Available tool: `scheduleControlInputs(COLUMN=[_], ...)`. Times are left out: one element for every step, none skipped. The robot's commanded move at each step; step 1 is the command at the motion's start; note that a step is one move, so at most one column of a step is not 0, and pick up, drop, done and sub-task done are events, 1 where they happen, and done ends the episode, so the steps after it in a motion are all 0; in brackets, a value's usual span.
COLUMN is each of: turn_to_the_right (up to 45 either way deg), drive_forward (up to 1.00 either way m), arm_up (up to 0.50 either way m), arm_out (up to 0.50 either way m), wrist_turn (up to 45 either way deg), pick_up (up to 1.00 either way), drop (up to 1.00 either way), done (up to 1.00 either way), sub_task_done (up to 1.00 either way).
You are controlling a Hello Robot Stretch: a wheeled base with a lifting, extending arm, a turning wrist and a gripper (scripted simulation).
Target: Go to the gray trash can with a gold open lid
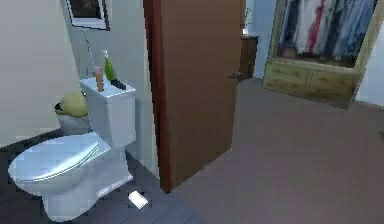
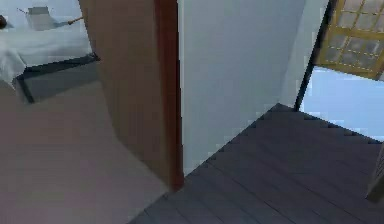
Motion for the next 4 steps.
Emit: scheduleControlInputs(turn_to_the_right=[-30.0,0.0,-45.0,-6.0], drive_forward=[0.00,0.60,0.00,0.00], arm_up=[0.00,0.00,0.00,0.00], arm_out=[0.00,0.00,0.00,0.00], wrist_turn=[0.0,0.0,0.0,0.0], pick_up=[0.00,0.00,0.00,0.00], drop=[0.00,0.00,0.00,0.00], done=[0.00,0.00,0.00,0.00], sub_task_done=[0.00,0.00,0.00,0.00])
